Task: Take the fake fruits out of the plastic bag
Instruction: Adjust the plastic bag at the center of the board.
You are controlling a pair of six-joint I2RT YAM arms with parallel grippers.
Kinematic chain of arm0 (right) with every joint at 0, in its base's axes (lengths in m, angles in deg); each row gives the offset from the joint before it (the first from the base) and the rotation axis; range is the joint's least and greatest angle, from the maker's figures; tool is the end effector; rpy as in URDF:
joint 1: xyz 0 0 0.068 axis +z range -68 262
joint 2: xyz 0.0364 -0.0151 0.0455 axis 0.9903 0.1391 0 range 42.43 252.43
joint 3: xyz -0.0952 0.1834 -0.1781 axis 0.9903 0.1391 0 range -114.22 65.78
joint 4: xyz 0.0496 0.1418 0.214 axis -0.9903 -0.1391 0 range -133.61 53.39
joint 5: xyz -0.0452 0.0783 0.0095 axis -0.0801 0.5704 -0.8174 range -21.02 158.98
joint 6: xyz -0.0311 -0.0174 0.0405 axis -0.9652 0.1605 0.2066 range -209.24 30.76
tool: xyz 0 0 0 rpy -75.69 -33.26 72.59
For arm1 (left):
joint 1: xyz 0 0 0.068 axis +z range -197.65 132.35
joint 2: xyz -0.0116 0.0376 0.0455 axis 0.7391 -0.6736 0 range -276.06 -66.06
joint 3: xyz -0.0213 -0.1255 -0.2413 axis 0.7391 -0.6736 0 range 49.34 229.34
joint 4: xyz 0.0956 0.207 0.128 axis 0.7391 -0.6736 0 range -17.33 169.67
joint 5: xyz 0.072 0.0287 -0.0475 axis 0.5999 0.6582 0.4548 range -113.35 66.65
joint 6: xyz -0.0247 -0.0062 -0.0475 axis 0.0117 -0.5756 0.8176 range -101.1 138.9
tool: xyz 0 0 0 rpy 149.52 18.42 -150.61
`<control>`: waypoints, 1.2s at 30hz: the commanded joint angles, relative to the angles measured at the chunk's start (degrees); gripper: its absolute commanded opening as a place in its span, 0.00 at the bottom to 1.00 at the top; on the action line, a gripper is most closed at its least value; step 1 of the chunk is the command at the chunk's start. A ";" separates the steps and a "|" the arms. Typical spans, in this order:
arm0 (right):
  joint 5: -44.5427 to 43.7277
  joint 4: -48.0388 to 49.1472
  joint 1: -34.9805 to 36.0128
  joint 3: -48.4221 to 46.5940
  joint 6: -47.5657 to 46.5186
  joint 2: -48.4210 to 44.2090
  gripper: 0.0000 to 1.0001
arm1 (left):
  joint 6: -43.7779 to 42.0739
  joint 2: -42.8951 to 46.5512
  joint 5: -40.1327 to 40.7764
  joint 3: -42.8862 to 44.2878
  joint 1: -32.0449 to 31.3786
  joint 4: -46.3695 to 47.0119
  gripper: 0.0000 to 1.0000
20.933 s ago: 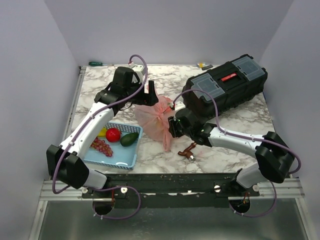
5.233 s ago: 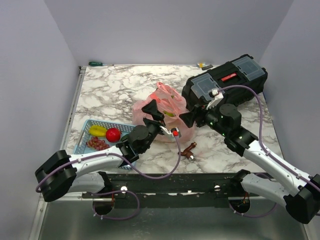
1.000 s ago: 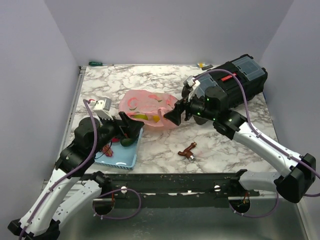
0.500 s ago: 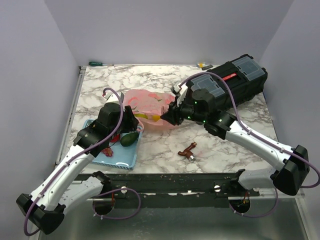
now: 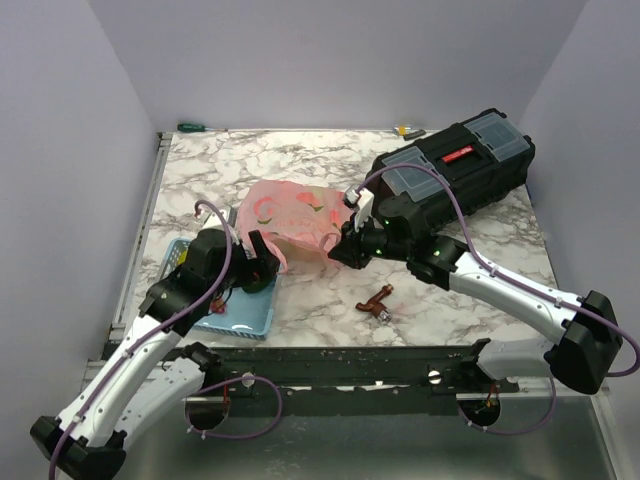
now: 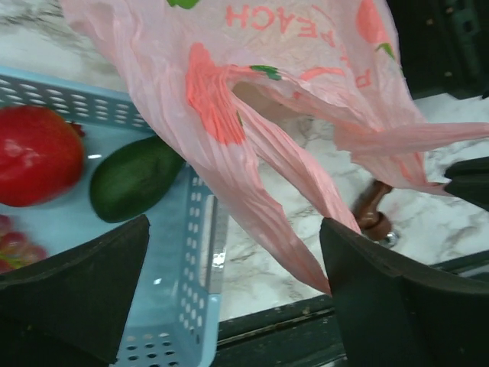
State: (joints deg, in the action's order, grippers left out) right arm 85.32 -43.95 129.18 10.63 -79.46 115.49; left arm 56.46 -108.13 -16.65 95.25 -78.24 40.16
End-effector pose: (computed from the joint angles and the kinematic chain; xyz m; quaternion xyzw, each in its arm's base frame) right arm 0.1914 0.2214 0.3016 -0.3401 0.7675 0.3582 0.4087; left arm 0.1340 -0.0744 0.3029 -0.0807 0.8849 -0.2123 0.4067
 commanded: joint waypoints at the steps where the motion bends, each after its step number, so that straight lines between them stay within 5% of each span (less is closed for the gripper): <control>1: 0.51 1.07 0.37 -0.40 0.74 -0.93 0.14 | 6.51 3.64 -6.65 -4.97 1.37 11.18 0.76; 4: -1.87 0.96 0.39 -0.14 -0.67 -0.75 0.14 | 2.85 2.75 -7.59 -4.95 2.54 13.20 0.53; 5: -3.47 0.75 0.37 -0.13 -1.19 -0.58 0.13 | 1.39 1.37 -7.15 -4.15 3.57 12.23 0.39; 6: -6.55 0.39 0.44 -0.25 -1.66 -0.33 0.13 | -0.29 -0.06 -5.26 -2.99 4.89 10.75 0.11; 8: -13.24 -1.12 0.36 -1.04 -2.00 0.43 0.11 | -5.46 -4.10 -6.57 0.30 9.30 7.71 0.00; 13: -27.38 -3.34 0.37 -1.35 -2.01 0.26 0.06 | -19.86 -14.10 8.11 10.23 12.39 1.32 0.00; 18: -26.86 -5.03 0.37 0.82 -4.39 -0.80 0.05 | -24.62 -22.05 31.08 11.87 12.39 3.45 0.00; 27: -13.91 -1.85 1.10 3.82 -2.13 3.12 0.06 | -34.30 -32.28 33.31 16.51 12.40 12.35 0.00; 33: -15.11 0.70 3.23 3.78 2.39 3.68 0.06 | -28.40 -28.81 31.74 15.03 12.40 9.36 0.01; 36: -15.85 -0.44 3.34 2.82 2.70 3.17 0.06 | -25.65 -23.44 29.00 13.65 12.40 7.53 0.25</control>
State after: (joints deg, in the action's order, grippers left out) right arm 68.92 -44.71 132.07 14.10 -78.76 119.35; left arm 27.08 -139.27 13.10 110.05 -66.13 49.65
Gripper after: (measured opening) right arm 0.061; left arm 0.124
